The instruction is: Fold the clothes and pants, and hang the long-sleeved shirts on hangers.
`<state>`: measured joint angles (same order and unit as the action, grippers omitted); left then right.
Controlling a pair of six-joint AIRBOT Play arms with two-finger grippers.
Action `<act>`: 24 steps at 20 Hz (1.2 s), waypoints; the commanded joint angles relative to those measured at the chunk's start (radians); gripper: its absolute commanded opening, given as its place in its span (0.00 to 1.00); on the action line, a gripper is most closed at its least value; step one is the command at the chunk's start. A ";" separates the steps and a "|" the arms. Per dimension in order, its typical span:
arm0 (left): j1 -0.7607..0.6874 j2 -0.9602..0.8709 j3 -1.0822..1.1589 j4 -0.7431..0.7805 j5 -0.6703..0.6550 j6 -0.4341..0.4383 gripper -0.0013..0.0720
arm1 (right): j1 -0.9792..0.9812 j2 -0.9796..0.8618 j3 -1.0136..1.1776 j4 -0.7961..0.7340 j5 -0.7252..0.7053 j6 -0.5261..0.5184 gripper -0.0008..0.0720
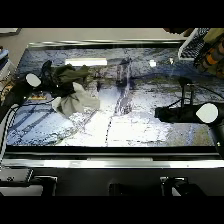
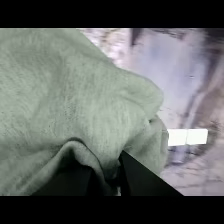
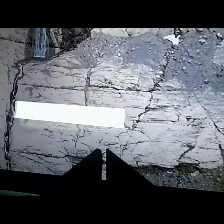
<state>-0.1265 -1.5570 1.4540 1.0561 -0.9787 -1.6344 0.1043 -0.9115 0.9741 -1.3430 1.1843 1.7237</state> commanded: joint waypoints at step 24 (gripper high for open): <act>-0.197 0.055 0.114 0.006 -0.307 0.031 0.59 | -0.217 -0.056 0.092 0.213 -0.022 0.403 0.30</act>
<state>-0.4282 -1.6157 1.5681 0.8764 -1.1259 -1.6363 0.0227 -0.8562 1.0126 -1.5978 1.2804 2.2910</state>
